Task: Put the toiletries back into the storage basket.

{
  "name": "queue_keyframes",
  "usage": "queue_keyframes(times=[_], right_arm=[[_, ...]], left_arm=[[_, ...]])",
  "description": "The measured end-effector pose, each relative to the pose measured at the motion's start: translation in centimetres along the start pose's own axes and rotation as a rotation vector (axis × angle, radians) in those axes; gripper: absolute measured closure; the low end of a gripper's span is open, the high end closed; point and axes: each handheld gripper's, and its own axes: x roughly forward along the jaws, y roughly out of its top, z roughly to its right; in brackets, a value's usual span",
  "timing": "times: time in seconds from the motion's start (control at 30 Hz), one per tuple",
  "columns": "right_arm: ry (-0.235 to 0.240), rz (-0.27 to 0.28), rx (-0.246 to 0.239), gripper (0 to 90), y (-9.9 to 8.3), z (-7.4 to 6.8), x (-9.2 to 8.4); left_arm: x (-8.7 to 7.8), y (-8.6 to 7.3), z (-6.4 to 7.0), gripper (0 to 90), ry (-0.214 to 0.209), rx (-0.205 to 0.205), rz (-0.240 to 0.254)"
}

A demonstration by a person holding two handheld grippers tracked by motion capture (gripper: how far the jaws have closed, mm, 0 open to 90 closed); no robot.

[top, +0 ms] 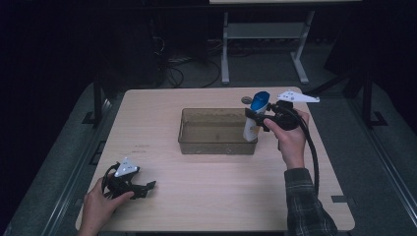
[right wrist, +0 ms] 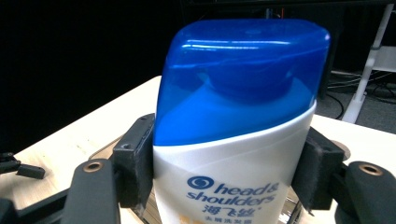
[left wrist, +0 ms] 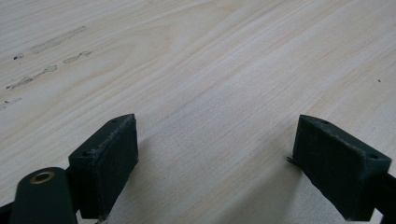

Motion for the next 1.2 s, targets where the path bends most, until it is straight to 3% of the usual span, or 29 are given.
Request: queue_keyframes(times=[0.63, 1.2], right_arm=[[-0.019, -0.044, -0.009, 33.3, -0.7, 0.2, 1.7], [-0.038, -0.115, -0.024, 33.3, -1.7, 0.1, 3.1]], left_arm=[[0.0, 0.0, 0.0, 13.1, 0.000, 0.002, -0.002], [0.0, 0.0, 0.0, 13.0, 0.000, 0.001, -0.002]])
